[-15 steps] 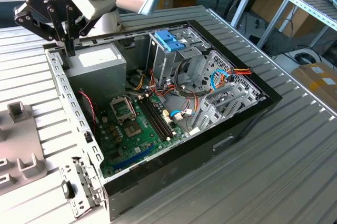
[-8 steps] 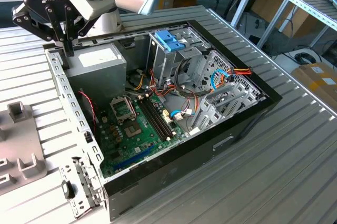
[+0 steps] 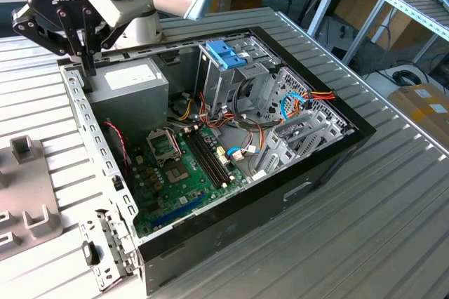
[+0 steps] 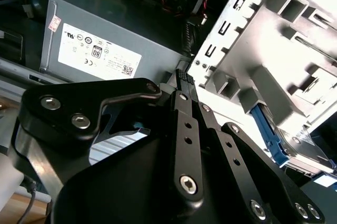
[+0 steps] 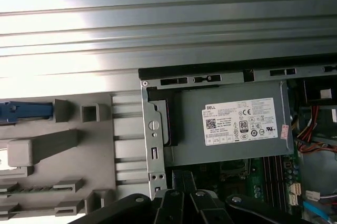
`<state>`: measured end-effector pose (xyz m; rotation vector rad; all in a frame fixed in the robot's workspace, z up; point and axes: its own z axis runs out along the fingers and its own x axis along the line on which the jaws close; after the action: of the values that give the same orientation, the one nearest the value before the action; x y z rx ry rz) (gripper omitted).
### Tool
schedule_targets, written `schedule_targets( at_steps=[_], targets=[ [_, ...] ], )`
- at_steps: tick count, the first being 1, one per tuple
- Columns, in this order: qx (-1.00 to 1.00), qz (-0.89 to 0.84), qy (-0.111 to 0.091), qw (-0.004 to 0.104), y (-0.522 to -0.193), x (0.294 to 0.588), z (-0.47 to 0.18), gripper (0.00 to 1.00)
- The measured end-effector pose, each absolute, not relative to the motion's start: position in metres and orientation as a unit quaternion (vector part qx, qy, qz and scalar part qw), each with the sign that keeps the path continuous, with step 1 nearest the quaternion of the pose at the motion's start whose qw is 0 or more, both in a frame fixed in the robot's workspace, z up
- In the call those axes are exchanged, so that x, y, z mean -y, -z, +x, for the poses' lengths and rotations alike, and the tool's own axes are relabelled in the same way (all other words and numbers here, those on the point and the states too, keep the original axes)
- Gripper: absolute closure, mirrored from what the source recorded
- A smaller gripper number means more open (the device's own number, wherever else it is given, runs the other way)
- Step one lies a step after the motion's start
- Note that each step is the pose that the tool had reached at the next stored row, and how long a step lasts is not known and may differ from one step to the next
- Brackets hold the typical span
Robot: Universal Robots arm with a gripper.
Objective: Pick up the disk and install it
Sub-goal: 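Reach for the disk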
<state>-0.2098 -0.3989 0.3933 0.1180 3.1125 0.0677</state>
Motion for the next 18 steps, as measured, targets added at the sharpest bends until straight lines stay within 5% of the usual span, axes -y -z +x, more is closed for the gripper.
schedule_targets(
  at_steps=[18],
  targets=[
    [-0.999,0.038,-0.022,0.013,-0.3933,0.3989,-0.2177,0.90]
  ],
)
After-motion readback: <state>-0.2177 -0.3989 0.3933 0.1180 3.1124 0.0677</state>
